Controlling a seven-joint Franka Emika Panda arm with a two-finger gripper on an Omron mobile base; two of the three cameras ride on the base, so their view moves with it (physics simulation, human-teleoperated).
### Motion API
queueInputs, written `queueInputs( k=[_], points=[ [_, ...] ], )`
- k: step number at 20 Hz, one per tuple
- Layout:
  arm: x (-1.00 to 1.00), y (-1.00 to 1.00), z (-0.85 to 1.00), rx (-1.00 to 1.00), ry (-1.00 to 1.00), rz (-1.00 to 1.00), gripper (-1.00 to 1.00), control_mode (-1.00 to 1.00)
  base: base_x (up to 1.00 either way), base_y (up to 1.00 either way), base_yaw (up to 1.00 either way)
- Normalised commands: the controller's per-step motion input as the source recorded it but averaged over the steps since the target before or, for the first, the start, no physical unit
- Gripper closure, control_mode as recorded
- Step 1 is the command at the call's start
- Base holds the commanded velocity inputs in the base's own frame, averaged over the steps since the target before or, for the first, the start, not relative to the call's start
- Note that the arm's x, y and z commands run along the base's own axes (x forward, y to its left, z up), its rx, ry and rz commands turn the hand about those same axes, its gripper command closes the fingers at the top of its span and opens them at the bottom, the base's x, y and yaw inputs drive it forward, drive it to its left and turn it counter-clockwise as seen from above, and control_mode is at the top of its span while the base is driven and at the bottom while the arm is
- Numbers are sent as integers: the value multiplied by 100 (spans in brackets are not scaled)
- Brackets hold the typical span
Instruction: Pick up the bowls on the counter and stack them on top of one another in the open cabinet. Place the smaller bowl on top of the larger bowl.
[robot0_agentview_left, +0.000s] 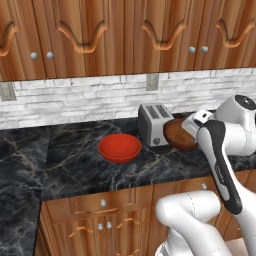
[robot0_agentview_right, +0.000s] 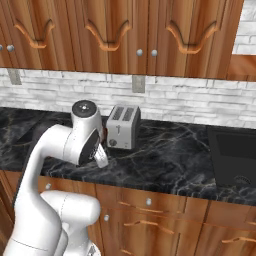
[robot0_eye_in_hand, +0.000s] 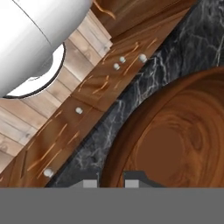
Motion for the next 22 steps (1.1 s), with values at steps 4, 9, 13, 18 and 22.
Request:
queueInputs(
  k=[4, 9, 13, 18, 22],
  points=[
    [-2, 76, 0, 0, 0, 3, 100, -100, 0, 0, 0],
    [0, 77, 0, -1, 0, 3, 100, -100, 0, 0, 0],
    [0, 75, 0, -1, 0, 2, 100, -100, 0, 0, 0],
    [10, 48, -7, 0, 0, 0, 100, -100, 0, 0, 0],
    [30, 17, -22, -2, 0, -2, 100, -100, 0, 0, 0]
  ],
)
